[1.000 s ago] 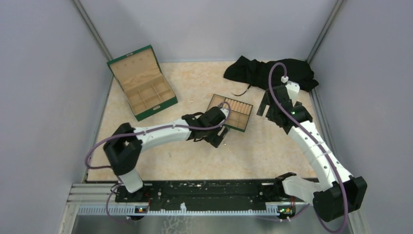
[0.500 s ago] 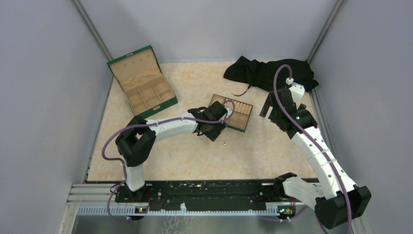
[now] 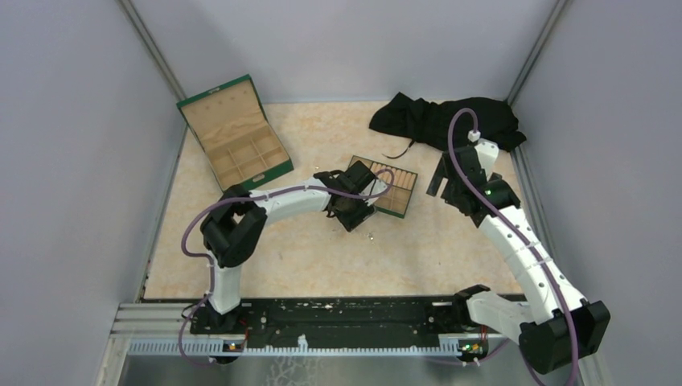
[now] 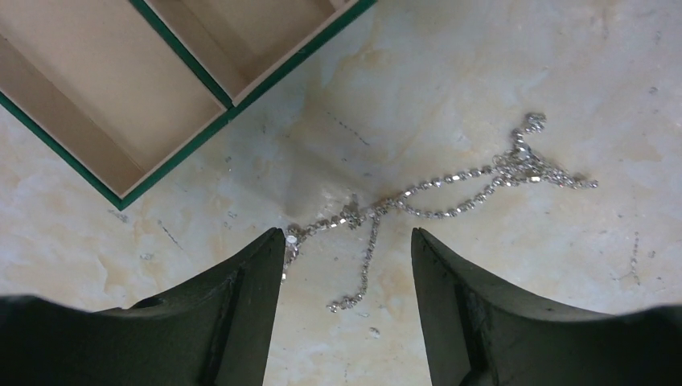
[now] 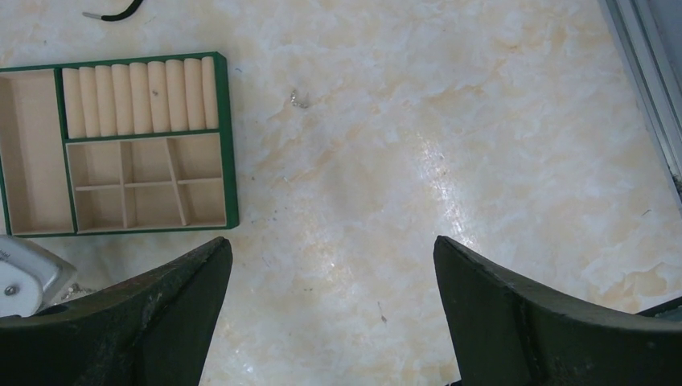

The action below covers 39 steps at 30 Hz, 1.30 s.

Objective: Organize the mixed jewelry

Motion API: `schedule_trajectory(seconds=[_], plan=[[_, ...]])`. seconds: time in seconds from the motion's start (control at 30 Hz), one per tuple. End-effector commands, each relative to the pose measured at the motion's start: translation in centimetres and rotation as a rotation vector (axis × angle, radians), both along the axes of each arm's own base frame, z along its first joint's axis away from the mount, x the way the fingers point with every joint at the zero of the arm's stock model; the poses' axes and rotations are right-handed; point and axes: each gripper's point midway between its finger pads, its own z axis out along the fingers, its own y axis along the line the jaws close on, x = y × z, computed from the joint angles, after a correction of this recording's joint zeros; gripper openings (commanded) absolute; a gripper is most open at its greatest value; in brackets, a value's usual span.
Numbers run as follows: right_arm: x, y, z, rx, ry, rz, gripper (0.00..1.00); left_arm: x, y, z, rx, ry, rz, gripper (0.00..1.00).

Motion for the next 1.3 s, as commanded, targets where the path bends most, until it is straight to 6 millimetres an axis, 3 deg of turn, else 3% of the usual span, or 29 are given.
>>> schedule_trajectory(seconds=[0.0, 0.2, 0.37, 0.47, 0.63, 0.7, 0.8, 1.07, 1.27], plan=[[0.5, 0.2, 0.4, 0.022, -0.026, -0.008, 0.94, 0.3, -0.2, -0.9, 0.031, 0.043, -0.027, 0.66], [0.4, 0.3, -0.1, 0.029, -0.015, -0.011, 0.94, 0.4, -0.4, -1.7, 0.028, 0.047, -0.023, 0.64], [0.3, 0.4, -0.4, 0.031, -0.006, -0.014, 0.94, -0.2, 0.3, -2.5, 0.059, 0.073, -0.021, 0.53], [0.4, 0.4, -0.2, 0.033, -0.009, -0.015, 0.94, -0.9, 1.0, -2.7, 0.066, 0.087, -0.009, 0.38], [0.6, 0.4, -0.1, 0.033, -0.014, -0.013, 0.94, -1.9, 1.9, -3.4, 0.078, 0.118, 0.022, 0.03], [0.7, 0.5, -0.1, 0.032, -0.014, -0.010, 0.94, -2.0, 2.2, -3.2, 0.082, 0.116, 0.043, 0.00], [0.8, 0.5, 0.0, 0.030, -0.016, -0.009, 0.94, -1.4, 2.3, -1.6, 0.059, 0.074, 0.089, 0.00], [1.0, 0.6, 0.1, 0.031, -0.023, -0.007, 0.93, 0.0, 0.5, 5.9, -0.160, -0.048, 0.194, 0.00], [1.1, 0.8, 0.1, 0.038, -0.023, 0.000, 0.93, 1.4, -0.2, 9.6, -0.232, -0.111, 0.227, 0.00]])
